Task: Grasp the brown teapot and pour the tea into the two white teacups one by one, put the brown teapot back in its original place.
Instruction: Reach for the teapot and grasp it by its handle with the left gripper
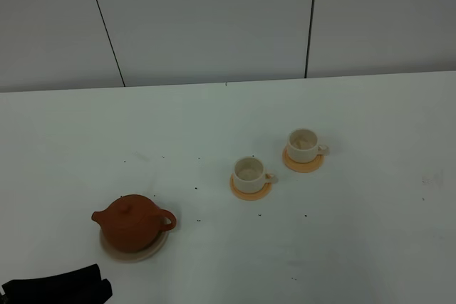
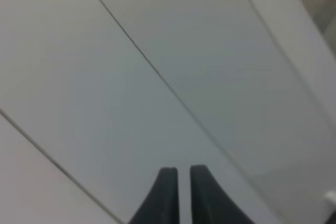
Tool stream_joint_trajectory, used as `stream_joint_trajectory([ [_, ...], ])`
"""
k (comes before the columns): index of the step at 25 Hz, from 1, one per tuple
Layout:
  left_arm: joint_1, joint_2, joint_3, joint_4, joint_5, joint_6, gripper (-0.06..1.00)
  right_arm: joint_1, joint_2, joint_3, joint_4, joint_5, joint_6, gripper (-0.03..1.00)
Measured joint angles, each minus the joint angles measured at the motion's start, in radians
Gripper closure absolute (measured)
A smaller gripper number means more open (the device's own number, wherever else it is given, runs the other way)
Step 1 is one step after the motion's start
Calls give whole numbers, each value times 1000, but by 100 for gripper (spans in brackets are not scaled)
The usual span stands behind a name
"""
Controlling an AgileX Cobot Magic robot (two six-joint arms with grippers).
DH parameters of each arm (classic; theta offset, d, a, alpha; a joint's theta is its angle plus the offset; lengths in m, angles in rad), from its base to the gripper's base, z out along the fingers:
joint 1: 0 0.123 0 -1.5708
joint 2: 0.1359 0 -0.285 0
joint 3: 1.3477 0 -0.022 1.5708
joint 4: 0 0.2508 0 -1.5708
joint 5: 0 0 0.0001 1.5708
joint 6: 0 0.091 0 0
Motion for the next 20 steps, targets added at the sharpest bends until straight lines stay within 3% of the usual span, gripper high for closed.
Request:
stream_joint_trajectory([
  [5, 0, 0, 0, 0, -5, 0, 72, 0, 0, 0, 0, 9, 354, 91],
  [8, 0, 0, 0, 0, -9, 0, 72, 0, 0, 1, 0, 187, 544, 91],
  [11, 0, 0, 0, 0, -9, 0, 72, 0, 3, 28, -2, 534, 549, 91],
  [17, 0, 0, 0, 0, -9, 0, 72, 0, 97, 64, -42, 1258, 252, 91],
  [20, 0, 0, 0, 0, -9, 0, 72, 0, 186, 65, -147, 1527, 180, 91],
])
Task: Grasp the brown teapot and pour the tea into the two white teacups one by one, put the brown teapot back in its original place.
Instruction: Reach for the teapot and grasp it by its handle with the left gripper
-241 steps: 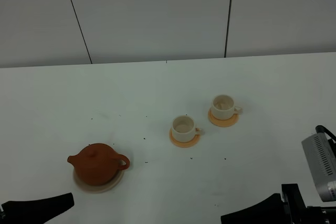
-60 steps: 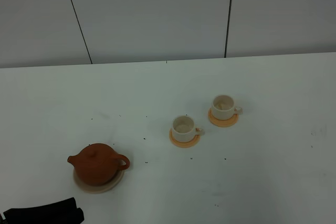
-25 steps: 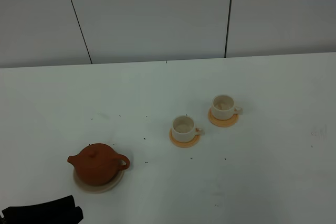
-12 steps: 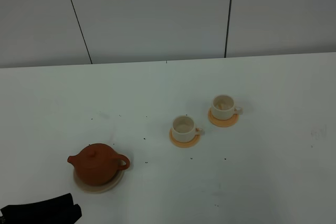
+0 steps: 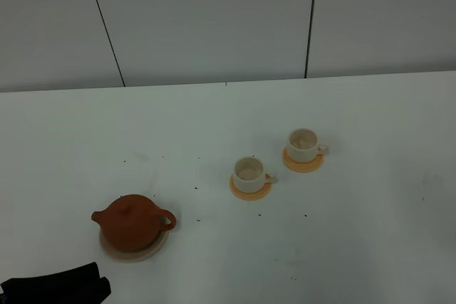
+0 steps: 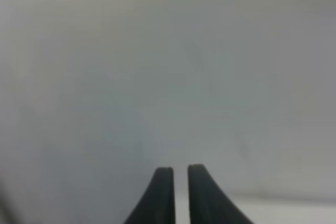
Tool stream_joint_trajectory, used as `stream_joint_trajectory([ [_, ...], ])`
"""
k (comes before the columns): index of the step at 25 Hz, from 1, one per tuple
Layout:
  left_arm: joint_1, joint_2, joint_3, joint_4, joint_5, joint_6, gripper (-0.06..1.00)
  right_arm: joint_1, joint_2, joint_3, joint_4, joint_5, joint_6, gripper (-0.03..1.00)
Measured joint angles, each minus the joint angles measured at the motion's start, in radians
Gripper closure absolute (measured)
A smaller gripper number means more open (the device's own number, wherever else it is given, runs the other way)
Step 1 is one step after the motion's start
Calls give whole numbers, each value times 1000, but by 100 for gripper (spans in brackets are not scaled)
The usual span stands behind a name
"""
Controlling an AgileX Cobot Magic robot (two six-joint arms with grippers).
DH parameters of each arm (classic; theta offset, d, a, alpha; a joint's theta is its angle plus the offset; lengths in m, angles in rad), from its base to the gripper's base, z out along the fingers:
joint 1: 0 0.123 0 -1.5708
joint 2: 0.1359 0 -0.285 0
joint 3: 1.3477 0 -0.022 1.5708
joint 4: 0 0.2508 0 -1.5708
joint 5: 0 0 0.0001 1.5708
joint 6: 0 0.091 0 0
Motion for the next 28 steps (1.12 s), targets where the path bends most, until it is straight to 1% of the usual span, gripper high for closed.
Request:
stream_joint_trajectory([
  [1, 0, 0, 0, 0, 1, 0, 72, 0, 35, 0, -51, 66, 2, 91],
  [3, 0, 0, 0, 0, 3, 0, 72, 0, 100, 0, -150, 146, 30, 91],
  [5, 0, 0, 0, 0, 5, 0, 72, 0, 160, 0, -257, 191, 77, 91],
  [7, 0, 0, 0, 0, 5, 0, 72, 0, 196, 0, -341, 205, 120, 90],
  [10, 0, 0, 0, 0, 5, 0, 72, 0, 212, 1, -437, 188, 151, 90],
  [14, 0, 0, 0, 0, 6, 0, 72, 0, 212, 1, -552, 95, 157, 90],
  [16, 0, 0, 0, 0, 6, 0, 72, 0, 212, 2, -647, 49, 168, 90],
  [18, 0, 0, 0, 0, 6, 0, 72, 0, 212, 2, -757, 10, 209, 90],
  [21, 0, 0, 0, 0, 6, 0, 72, 0, 212, 2, -967, -28, 349, 90],
  [23, 0, 0, 0, 0, 7, 0, 72, 0, 212, 2, -1145, -24, 496, 90],
  [25, 0, 0, 0, 0, 7, 0, 72, 0, 212, 2, -1321, 13, 654, 90],
  [27, 0, 0, 0, 0, 7, 0, 72, 0, 212, -6, -1497, 79, 852, 90],
  [28, 0, 0, 0, 0, 7, 0, 72, 0, 212, -16, -1561, 122, 936, 90],
])
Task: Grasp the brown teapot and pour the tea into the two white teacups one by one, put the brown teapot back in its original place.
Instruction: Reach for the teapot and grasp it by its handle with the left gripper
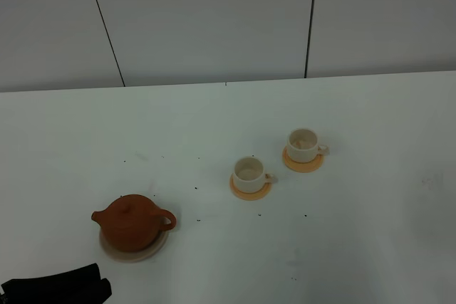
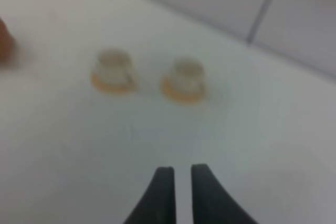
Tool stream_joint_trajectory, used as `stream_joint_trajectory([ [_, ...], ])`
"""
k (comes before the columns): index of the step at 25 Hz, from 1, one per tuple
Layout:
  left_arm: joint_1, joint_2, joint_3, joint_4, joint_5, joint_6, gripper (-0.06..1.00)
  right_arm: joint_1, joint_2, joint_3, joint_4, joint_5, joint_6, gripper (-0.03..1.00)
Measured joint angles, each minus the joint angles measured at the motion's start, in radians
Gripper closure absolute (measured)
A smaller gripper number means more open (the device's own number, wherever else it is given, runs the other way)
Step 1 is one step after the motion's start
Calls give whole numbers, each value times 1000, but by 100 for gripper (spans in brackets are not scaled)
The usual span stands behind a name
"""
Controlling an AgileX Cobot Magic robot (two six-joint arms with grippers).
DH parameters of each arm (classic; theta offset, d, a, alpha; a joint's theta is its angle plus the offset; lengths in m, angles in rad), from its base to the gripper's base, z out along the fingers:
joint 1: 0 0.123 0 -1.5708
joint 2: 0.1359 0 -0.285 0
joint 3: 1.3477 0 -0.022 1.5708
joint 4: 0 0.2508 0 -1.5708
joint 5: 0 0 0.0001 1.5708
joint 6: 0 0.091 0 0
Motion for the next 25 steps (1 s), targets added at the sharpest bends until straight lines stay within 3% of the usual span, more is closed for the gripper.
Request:
stream_joint_trajectory([
  [3, 0, 0, 0, 0, 0, 0, 72, 0, 0, -55, -188, 118, 267, 89],
  [6, 0, 0, 0, 0, 0, 0, 72, 0, -1, -134, -264, 241, 406, 89],
  [12, 0, 0, 0, 0, 8, 0, 72, 0, -121, -242, -260, 337, 438, 89],
  [16, 0, 0, 0, 0, 12, 0, 72, 0, -253, -249, -260, 451, 466, 89],
  [20, 0, 0, 0, 0, 12, 0, 72, 0, -381, -249, -259, 507, 553, 89],
  [25, 0, 0, 0, 0, 17, 0, 72, 0, -417, -241, -217, 593, 529, 89],
])
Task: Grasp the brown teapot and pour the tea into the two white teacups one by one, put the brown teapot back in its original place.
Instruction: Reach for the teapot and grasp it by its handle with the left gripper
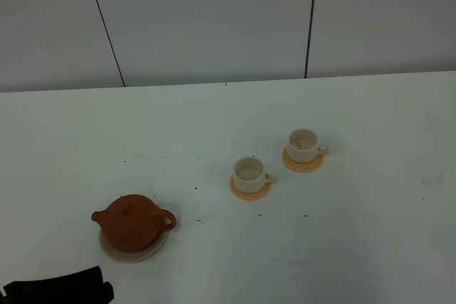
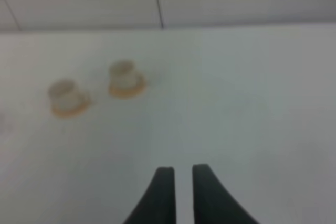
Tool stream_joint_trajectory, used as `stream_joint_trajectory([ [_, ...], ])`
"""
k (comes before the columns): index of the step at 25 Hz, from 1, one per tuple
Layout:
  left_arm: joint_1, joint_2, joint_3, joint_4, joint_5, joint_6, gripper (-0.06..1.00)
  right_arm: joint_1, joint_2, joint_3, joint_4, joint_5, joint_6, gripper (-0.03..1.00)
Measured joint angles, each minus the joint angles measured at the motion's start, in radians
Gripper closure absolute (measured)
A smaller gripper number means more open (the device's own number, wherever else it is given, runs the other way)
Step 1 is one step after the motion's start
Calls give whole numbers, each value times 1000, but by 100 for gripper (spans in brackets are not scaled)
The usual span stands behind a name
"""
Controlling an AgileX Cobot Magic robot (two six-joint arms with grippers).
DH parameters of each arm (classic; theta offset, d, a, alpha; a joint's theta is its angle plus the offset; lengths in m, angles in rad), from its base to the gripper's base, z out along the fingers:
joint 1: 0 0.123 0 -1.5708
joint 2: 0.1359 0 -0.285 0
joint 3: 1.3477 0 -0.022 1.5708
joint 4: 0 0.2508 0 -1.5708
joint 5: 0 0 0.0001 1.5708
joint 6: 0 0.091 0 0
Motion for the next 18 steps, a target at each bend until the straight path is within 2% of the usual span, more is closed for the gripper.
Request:
stream_joint_trajectory([
  [3, 0, 0, 0, 0, 6, 0, 72, 0, -1, 15, 55, -26, -15, 89],
  [9, 0, 0, 0, 0, 10, -5, 72, 0, -1, 67, 48, -90, 66, 89],
  [18, 0, 0, 0, 0, 10, -5, 72, 0, -1, 93, 79, -69, 13, 89],
])
